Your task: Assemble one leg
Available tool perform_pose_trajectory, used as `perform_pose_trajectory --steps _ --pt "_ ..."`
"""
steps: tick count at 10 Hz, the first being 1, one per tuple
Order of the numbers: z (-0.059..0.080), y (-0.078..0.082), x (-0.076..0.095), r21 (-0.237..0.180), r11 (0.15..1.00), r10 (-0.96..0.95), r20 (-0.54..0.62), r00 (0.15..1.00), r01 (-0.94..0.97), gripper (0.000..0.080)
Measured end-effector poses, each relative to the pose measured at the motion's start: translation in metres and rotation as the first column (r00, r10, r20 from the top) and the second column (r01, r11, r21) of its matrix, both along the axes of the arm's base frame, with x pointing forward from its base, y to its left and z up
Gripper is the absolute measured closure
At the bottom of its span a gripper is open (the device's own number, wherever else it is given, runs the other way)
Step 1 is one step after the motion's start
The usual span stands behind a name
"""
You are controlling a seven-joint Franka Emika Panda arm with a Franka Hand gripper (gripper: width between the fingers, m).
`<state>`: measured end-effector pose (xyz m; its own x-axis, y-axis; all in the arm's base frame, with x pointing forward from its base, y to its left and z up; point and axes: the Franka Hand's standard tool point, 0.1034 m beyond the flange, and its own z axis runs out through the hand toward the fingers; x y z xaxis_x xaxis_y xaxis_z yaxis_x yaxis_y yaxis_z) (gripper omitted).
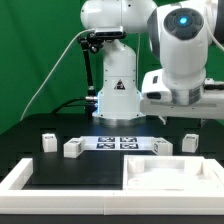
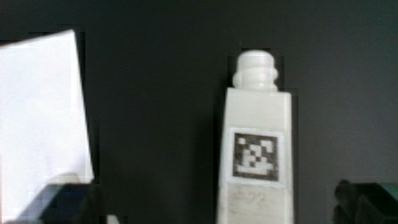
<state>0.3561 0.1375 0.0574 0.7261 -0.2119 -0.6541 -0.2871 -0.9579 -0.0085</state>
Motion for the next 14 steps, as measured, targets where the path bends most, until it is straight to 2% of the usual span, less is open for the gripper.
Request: perform_pose_trajectory --steps 1,3,5,7,11,14 --pt "-0.002 -0.002 0.0 0.019 1.0 -0.001 -0.087 0.996 0.003 0.0151" --pt "-0.016 0.007 -0.005 0.021 1.0 -0.002 -0.162 0.987 0.005 0.0151" --pt "-0.025 0.022 -0.005 0.004 1.0 0.001 -0.129 0.992 0.0 0.0151" --pt "-0.04 0.028 -0.008 -0.001 1.0 0.008 -0.116 0.993 -0.009 0.0151" --pt "-0.05 0.022 -0.027 -0.005 1.0 0.017 -0.14 0.99 -0.018 0.0151" --pt "-0.05 0.022 -0.028 -0.007 1.0 0.017 -0.143 0.99 -0.019 0.0179"
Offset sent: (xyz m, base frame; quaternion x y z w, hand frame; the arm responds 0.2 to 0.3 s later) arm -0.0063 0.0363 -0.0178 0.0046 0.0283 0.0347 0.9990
